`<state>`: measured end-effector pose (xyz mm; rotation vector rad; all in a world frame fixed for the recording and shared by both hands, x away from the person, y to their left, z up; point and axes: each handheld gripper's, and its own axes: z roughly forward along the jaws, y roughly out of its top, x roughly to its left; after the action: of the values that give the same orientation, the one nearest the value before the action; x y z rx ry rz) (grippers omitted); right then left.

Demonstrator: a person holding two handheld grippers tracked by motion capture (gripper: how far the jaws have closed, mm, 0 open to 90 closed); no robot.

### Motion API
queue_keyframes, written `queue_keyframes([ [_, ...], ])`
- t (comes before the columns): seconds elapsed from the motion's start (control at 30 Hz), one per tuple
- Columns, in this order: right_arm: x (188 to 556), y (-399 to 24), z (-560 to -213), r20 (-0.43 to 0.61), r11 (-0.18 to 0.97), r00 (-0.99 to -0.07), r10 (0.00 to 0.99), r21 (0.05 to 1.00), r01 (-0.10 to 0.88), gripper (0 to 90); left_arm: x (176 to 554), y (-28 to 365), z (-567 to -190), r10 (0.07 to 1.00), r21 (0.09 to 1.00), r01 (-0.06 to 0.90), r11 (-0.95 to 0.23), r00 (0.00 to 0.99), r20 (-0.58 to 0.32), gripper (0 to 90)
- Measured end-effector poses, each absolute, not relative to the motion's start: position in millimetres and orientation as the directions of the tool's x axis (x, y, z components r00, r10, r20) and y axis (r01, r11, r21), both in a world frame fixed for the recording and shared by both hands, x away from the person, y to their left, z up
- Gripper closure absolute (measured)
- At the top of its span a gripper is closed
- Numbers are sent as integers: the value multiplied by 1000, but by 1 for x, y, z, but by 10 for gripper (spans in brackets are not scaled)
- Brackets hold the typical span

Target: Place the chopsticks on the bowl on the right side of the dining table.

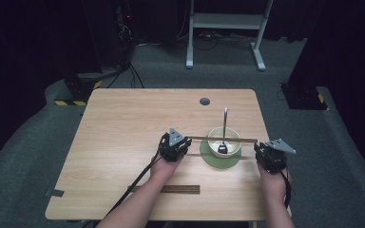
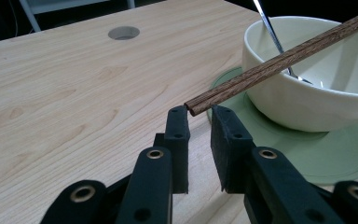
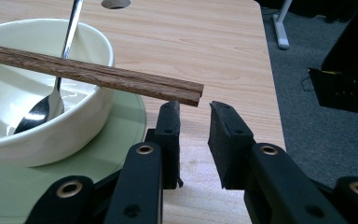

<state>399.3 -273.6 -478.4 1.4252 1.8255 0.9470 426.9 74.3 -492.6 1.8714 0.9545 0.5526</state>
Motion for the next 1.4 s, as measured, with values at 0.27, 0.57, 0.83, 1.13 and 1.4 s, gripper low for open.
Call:
queue_keyframes([
  [0.27,394,-272,-476,-42,157,-227,973,843,515,681,427,78,-491,808,881,392,-265,589,-19,685],
  [0.57,378,-256,-470,-9,145,-262,965,851,505,556,419,103,-485,809,870,415,-267,586,-32,478],
  [0.83,351,-226,-471,0,166,-315,949,850,499,440,394,168,-484,823,853,426,-303,568,9,348],
  [1.13,335,-190,-492,1,221,-379,925,811,542,360,360,274,-497,863,806,509,-302,506,4,286],
  [1.4,338,-178,-518,10,264,-400,917,735,625,357,356,313,-523,899,749,587,-306,438,24,178],
])
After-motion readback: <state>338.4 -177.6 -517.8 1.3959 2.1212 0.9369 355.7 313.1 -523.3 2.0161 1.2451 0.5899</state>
